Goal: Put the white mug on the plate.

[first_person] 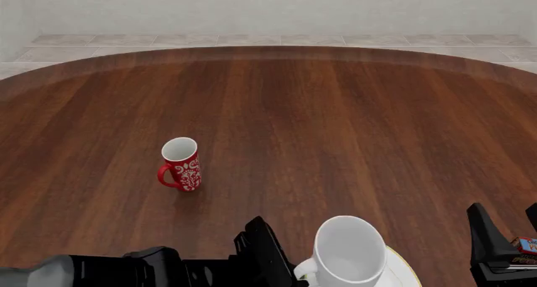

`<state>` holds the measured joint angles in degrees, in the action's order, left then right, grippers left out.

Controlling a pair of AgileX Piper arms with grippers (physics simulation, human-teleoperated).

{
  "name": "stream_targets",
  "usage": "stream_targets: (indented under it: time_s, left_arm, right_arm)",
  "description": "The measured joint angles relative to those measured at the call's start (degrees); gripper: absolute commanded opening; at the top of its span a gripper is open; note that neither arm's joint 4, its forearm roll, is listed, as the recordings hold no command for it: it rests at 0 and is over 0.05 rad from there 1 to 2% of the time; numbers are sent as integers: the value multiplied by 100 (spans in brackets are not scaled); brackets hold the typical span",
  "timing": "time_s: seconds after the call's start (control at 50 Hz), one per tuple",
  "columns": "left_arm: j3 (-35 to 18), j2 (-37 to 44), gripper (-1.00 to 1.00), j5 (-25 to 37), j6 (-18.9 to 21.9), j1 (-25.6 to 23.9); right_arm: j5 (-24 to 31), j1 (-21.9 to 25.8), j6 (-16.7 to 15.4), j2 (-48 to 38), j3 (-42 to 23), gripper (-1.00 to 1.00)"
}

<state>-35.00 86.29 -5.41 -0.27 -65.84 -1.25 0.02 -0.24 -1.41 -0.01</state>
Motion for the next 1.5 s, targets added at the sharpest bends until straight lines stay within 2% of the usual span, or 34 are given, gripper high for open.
stream_targets:
  time_s: [1.0,1.02,1.5]
  left_arm:
    - [41,449,-100,-370,-27,4]
    - [40,451,100,-370,-28,5]
    - [7,499,100,-372,-12,-8]
  right_arm:
    - [0,0,0,0,0,100]
    - [0,0,0,0,0,100]
    - [0,0,0,1,0,100]
